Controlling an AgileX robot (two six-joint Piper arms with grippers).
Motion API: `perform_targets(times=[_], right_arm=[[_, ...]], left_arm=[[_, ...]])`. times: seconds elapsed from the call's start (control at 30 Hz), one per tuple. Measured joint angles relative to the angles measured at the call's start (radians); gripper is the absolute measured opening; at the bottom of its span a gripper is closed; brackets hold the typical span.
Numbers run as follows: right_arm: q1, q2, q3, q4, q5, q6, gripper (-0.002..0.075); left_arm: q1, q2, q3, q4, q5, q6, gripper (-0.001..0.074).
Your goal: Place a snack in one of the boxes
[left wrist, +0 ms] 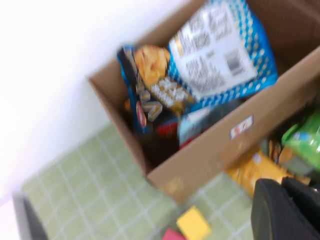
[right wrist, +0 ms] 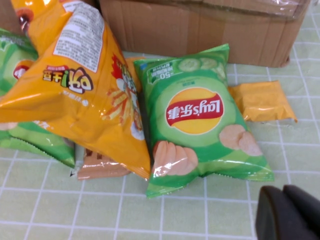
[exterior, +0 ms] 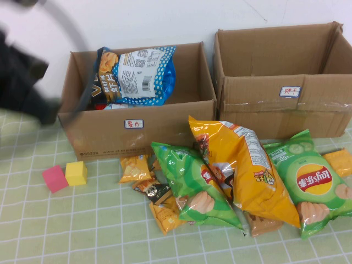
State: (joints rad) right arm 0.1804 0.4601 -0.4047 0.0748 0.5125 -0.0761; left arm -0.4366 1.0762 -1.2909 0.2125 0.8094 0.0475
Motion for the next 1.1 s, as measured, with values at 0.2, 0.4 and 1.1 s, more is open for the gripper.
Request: perform_targets(times=[0.2, 0.4, 1.1], right_arm=[[0.000, -0.007, 0.012, 0.015, -0.006, 0.000, 0.0006], [0.000, -0.007, 0.012, 0.021, -0.006, 0.000, 0.0006], [0.000, -0.007, 0.014, 0.026, -0.012, 0.000, 0.0000]], left_arm=[[0.000, -0.324, 0.404, 0.012, -0.249, -0.005, 0.0000], [0.000, -0.583, 0.663, -0.019, -0.279, -0.009, 0.0000], [0.075, -0.842, 1.127, -0.001, -0.308, -0.328, 0.0000]])
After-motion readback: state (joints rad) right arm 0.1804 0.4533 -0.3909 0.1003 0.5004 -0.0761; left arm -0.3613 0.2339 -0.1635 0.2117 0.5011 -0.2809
